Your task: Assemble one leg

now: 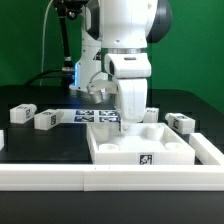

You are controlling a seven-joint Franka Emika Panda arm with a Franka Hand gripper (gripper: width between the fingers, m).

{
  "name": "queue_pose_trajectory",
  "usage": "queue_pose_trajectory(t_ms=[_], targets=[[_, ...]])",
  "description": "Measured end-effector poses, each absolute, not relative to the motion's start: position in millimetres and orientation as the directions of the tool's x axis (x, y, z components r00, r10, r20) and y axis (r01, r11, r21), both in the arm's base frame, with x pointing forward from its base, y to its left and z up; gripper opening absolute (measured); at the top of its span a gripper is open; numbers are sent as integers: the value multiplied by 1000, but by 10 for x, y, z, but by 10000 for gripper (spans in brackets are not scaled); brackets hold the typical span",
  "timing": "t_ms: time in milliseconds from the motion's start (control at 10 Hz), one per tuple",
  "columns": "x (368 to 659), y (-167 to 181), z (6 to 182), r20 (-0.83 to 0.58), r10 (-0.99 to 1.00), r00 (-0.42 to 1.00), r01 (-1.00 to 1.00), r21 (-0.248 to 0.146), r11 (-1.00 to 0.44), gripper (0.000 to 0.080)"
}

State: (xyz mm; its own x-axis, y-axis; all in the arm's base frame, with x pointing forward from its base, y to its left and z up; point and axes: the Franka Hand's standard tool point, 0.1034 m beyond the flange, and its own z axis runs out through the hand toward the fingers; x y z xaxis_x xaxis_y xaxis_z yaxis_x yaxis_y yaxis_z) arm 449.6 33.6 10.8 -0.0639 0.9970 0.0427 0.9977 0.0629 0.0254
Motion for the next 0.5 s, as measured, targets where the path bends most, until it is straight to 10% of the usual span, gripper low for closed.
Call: queue_pose_trajectory(t_ms=[500], targets=[[4808, 580, 115, 53, 998, -23, 999, 44, 21, 58]])
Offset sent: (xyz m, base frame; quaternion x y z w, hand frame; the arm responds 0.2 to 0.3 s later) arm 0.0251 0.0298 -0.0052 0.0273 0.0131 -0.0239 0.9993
